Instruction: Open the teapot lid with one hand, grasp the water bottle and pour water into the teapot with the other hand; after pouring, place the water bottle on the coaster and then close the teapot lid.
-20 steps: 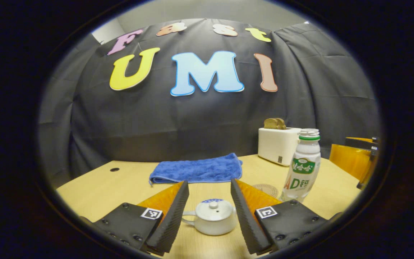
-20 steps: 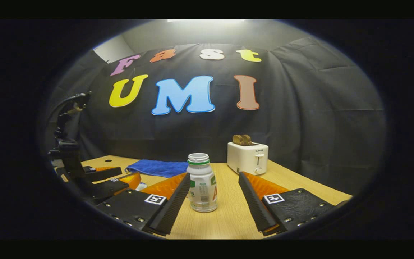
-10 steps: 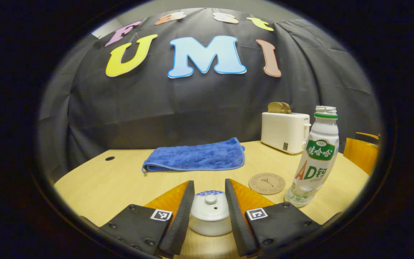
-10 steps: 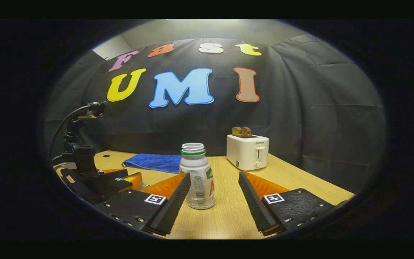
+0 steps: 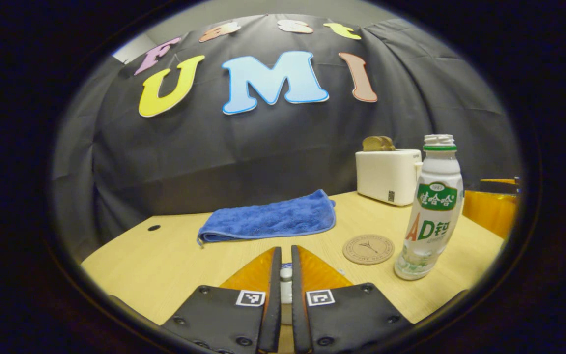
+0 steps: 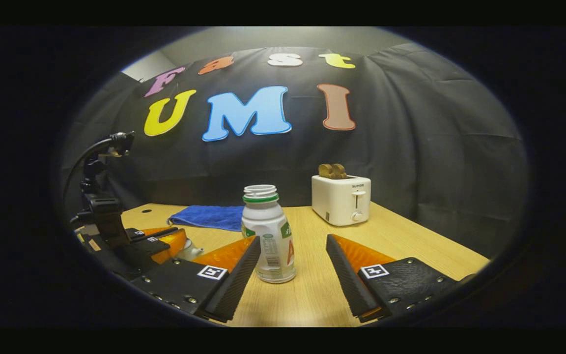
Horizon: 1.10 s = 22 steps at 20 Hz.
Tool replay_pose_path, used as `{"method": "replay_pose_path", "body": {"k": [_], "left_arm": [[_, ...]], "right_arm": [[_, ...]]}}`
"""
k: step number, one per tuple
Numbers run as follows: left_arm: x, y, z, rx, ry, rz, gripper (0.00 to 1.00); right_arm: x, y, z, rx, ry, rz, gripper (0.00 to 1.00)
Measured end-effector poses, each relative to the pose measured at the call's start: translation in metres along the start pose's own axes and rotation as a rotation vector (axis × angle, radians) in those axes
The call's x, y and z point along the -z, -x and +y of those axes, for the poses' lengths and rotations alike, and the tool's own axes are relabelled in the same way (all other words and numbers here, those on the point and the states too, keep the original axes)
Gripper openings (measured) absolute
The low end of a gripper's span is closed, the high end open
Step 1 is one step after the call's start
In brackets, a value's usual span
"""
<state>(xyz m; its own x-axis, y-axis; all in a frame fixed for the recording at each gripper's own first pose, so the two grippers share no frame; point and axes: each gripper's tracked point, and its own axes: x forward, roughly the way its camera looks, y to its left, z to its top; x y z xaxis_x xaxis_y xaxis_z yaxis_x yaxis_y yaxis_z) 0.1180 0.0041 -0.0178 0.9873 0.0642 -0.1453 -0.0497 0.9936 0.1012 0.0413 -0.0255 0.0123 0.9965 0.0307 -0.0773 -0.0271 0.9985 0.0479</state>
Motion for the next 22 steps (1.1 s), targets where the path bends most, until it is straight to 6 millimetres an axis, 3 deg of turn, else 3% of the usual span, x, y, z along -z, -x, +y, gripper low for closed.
{"method": "replay_pose_path", "body": {"k": [1,5,7,9,16,22], "left_arm": [[0.000,0.000,0.000,-0.001,-0.006,-0.001,0.20],[-0.007,0.002,0.000,0.014,0.007,-0.013,0.14],[-0.015,0.006,0.003,0.022,0.030,-0.028,0.18],[-0.027,0.013,0.007,0.031,0.059,-0.045,0.14],[-0.072,0.055,0.042,0.019,0.089,-0.130,0.17],[-0.076,0.086,0.071,0.008,0.107,-0.146,0.14]], "right_arm": [[0.000,-0.001,0.001,-0.007,-0.002,0.002,0.84],[0.001,-0.001,0.004,-0.019,-0.002,0.001,0.84],[0.001,-0.003,0.007,-0.028,0.008,0.004,0.84],[0.004,-0.005,0.012,-0.047,0.014,0.012,0.84],[0.008,-0.020,0.020,-0.052,0.064,0.019,0.84],[0.024,-0.036,0.028,-0.066,0.037,0.065,0.84]]}}
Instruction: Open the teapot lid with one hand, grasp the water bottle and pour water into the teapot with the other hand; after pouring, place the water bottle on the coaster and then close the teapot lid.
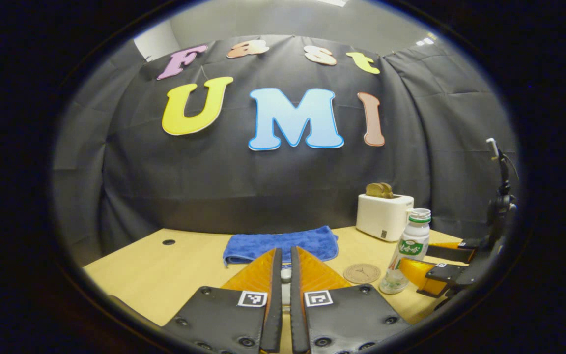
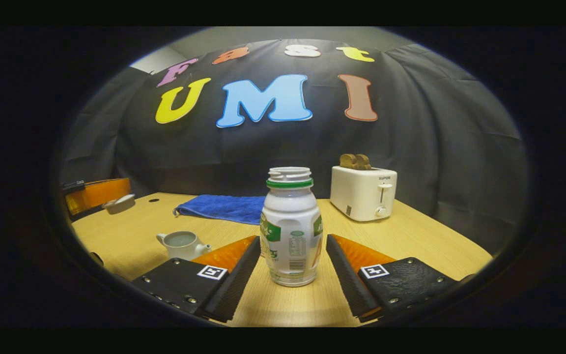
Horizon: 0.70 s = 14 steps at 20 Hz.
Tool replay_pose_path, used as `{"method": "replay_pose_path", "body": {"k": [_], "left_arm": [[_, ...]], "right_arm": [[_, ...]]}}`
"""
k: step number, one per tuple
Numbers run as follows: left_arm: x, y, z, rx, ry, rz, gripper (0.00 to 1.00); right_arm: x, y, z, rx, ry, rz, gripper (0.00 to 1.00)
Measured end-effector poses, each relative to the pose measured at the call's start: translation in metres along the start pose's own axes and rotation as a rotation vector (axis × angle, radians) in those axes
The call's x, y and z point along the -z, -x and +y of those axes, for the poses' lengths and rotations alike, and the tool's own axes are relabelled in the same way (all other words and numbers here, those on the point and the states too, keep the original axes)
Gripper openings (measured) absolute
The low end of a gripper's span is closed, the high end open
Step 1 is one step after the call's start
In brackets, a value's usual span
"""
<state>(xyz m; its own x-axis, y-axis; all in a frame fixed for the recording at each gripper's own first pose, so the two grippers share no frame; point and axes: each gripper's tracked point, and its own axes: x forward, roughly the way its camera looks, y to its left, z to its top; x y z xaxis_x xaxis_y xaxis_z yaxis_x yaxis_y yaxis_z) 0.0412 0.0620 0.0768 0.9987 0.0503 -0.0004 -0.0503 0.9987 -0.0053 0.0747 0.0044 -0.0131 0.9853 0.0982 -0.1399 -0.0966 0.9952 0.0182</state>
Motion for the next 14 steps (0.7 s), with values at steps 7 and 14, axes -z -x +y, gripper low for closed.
{"method": "replay_pose_path", "body": {"k": [7,14], "left_arm": [[0.028,0.024,0.032,-0.025,0.031,0.031,0.13],[0.039,0.031,0.054,-0.042,0.071,0.041,0.17]], "right_arm": [[0.018,-0.015,0.001,0.016,-0.018,0.060,0.84],[0.019,-0.017,0.000,0.051,0.051,0.064,0.82]]}}
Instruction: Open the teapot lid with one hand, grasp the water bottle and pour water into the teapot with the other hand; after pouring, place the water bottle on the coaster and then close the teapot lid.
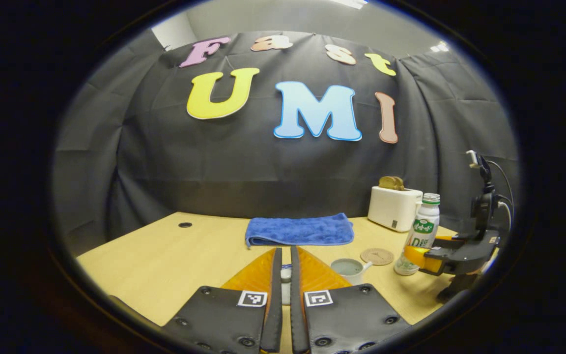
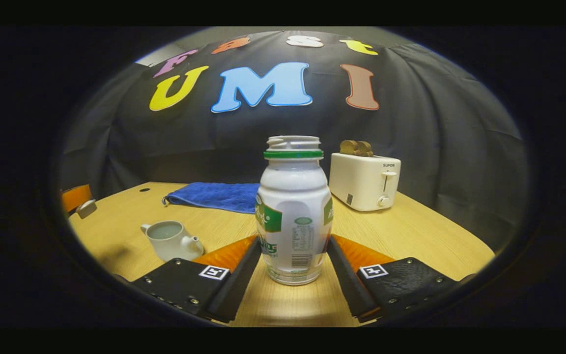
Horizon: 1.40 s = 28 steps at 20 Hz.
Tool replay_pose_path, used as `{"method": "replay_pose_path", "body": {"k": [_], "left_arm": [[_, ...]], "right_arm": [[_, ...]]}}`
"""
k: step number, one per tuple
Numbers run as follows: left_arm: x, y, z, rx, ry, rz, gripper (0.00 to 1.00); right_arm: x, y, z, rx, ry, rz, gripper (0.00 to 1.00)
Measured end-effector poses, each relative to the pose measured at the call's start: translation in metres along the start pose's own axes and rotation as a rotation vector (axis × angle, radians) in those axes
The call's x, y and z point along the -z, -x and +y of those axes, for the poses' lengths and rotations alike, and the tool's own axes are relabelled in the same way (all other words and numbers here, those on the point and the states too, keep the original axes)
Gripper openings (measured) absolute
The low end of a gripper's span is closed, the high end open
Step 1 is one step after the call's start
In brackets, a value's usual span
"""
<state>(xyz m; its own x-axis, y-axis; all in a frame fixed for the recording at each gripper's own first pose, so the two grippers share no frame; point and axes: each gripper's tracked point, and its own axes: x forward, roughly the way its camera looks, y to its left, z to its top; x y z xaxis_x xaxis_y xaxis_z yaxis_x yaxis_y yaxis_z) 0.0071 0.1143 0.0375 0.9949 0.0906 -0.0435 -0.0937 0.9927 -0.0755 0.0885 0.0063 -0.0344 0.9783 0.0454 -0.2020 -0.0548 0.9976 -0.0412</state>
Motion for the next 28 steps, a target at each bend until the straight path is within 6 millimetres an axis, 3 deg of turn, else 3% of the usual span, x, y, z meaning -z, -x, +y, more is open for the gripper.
{"method": "replay_pose_path", "body": {"k": [11,12,14,17,18,19,22,28], "left_arm": [[0.006,0.009,0.023,-0.017,0.026,-0.002,0.14],[0.006,0.010,0.025,-0.019,0.028,-0.003,0.17],[0.007,0.013,0.028,-0.023,0.033,-0.001,0.13],[0.009,0.013,0.034,-0.028,0.046,0.000,0.17],[0.011,0.012,0.036,-0.030,0.051,0.001,0.14],[0.011,0.013,0.036,-0.029,0.055,0.002,0.17],[0.009,0.013,0.042,-0.037,0.050,0.005,0.14],[0.018,0.017,0.053,-0.043,0.036,0.026,0.17]], "right_arm": [[-0.008,0.005,-0.003,0.114,0.383,0.018,0.81],[-0.008,0.005,-0.002,0.124,0.428,0.016,0.81],[-0.010,0.004,0.000,0.144,0.520,0.014,0.81],[-0.015,0.003,0.005,0.179,0.670,0.002,0.81],[-0.016,0.003,0.007,0.185,0.715,-0.005,0.81],[-0.016,0.003,0.010,0.191,0.762,-0.009,0.81],[-0.021,0.000,0.016,0.204,0.895,-0.019,0.81],[-0.030,-0.005,0.025,0.251,1.085,-0.045,0.81]]}}
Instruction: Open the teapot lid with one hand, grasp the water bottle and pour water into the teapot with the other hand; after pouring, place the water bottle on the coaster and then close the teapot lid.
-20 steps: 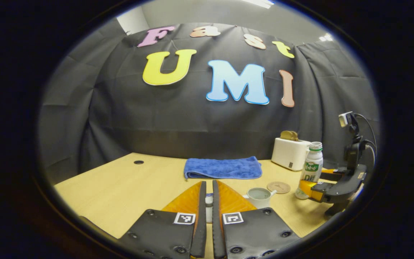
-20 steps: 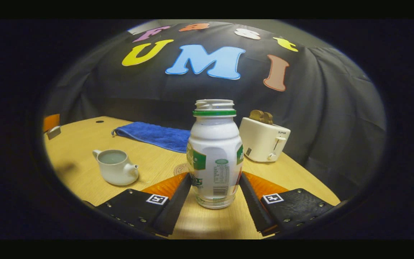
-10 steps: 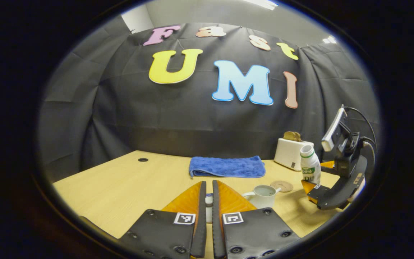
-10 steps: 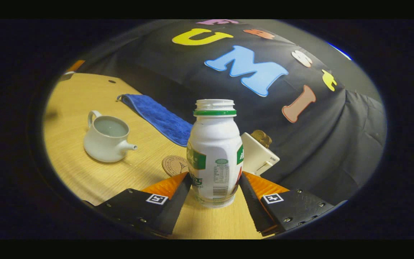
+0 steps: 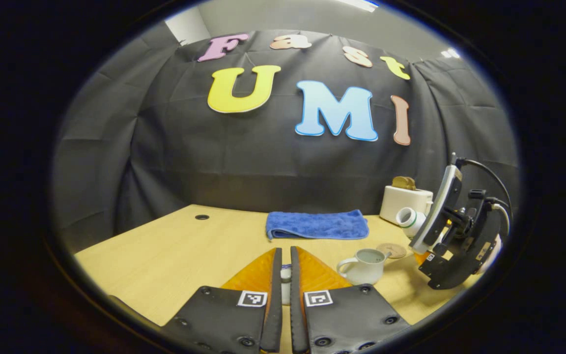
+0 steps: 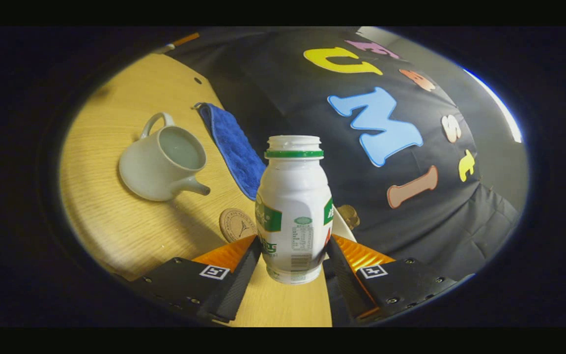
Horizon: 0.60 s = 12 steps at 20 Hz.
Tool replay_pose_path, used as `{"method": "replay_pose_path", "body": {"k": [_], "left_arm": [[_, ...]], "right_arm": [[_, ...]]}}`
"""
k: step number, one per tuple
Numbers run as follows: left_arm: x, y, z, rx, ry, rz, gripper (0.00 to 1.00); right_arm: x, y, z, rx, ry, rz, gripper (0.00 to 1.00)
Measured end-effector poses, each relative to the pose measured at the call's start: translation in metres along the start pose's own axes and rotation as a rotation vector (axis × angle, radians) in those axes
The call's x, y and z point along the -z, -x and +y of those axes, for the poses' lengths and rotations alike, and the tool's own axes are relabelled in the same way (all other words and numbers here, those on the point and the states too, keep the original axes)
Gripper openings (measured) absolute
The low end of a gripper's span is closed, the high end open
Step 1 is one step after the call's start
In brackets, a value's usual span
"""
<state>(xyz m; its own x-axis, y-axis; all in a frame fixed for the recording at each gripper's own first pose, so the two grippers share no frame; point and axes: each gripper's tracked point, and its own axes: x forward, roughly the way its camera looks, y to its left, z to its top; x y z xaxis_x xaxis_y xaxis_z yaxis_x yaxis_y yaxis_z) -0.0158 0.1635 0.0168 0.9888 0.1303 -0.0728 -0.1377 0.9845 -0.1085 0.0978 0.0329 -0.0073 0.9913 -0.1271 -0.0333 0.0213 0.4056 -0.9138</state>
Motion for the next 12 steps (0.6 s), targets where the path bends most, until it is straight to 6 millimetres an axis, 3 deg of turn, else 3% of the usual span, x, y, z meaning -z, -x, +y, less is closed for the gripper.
{"method": "replay_pose_path", "body": {"k": [4,12], "left_arm": [[-0.002,0.002,0.010,-0.012,0.008,-0.005,0.14],[-0.012,0.006,0.035,-0.050,0.028,-0.028,0.17]], "right_arm": [[-0.010,0.002,-0.006,0.039,0.129,-0.021,0.81],[-0.021,-0.005,-0.009,0.066,0.307,-0.044,0.81]]}}
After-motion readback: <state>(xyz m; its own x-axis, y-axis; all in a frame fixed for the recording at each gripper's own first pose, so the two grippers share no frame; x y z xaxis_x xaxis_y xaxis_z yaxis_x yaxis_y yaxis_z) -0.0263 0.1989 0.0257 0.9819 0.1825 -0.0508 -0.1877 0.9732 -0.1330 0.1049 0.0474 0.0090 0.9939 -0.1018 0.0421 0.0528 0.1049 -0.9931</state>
